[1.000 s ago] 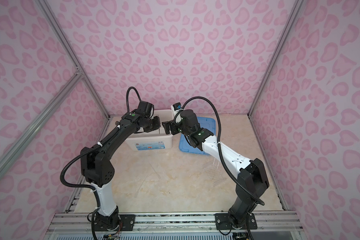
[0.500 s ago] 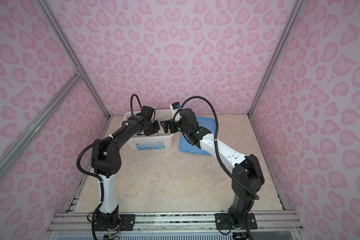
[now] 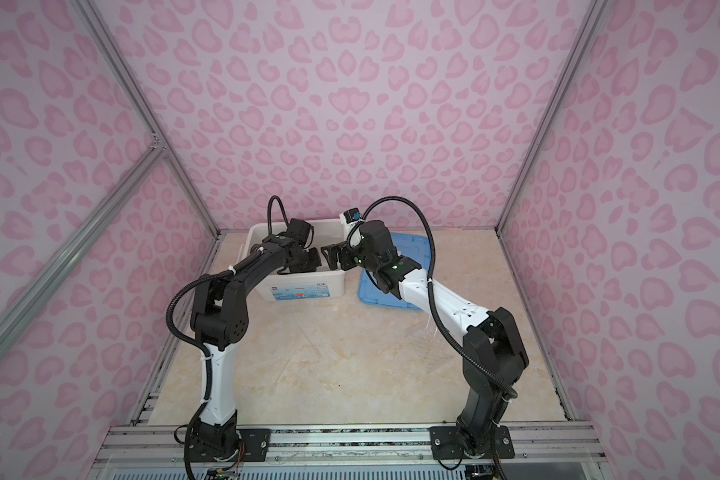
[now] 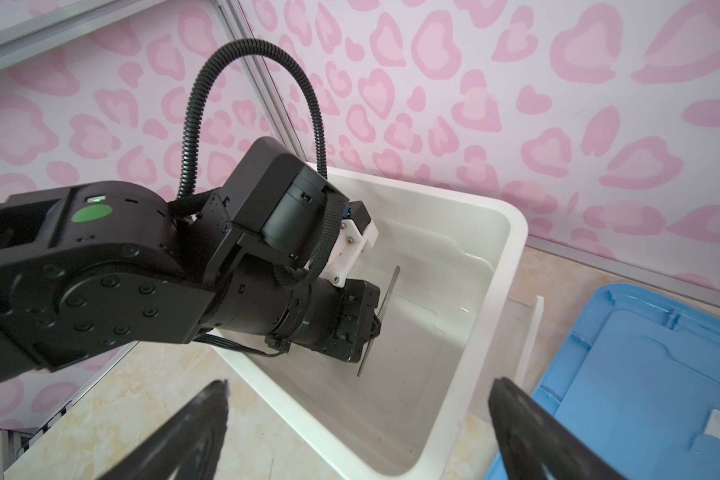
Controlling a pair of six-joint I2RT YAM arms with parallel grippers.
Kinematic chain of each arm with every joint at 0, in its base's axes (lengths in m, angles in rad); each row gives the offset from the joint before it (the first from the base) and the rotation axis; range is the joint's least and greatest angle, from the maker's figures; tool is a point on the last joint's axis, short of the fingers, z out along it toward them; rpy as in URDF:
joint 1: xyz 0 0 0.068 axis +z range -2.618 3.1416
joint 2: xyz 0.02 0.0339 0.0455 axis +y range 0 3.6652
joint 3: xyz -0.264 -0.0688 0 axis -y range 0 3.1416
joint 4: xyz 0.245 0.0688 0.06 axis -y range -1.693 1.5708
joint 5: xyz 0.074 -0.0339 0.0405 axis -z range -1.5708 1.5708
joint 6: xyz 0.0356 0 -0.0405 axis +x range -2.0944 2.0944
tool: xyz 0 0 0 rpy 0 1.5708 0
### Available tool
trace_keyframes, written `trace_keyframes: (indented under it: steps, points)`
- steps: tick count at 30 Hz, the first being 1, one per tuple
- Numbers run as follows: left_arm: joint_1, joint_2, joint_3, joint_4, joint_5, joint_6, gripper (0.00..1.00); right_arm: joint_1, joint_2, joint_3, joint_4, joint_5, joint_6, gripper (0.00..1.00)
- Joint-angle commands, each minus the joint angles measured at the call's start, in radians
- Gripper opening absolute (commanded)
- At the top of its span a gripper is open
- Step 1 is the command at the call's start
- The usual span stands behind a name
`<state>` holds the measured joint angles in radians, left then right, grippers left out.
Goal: Organize the chemistry lab equipment
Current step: 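Lower the tweezers into the bin with the left gripper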
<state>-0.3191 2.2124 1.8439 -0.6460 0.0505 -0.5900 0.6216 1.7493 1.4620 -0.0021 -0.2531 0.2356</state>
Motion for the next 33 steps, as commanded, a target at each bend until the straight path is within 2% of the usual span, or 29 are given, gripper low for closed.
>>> trace_keyframes:
  steps: [1,11,18,23,28,33]
  points:
    - [0.004,0.024,0.004,0.010,-0.030,0.019,0.03,-0.002,0.012,0.004,0.013,-0.020,0.010,0.98]
    - [0.008,0.076,0.001,0.014,-0.021,0.035,0.03,-0.003,0.016,0.004,0.007,-0.019,0.012,0.98]
    - [0.011,0.101,0.002,0.017,-0.031,0.048,0.04,-0.031,0.007,-0.015,0.034,-0.059,0.061,0.98]
    - [0.016,0.109,0.000,0.009,-0.026,0.060,0.12,-0.044,0.000,-0.030,0.037,-0.060,0.071,0.98]
    - [0.027,0.109,0.003,-0.001,-0.022,0.071,0.14,-0.049,-0.006,-0.036,0.037,-0.060,0.072,0.98]
    - [0.030,0.092,-0.011,-0.002,-0.028,0.087,0.23,-0.055,-0.018,-0.044,0.038,-0.060,0.071,0.98]
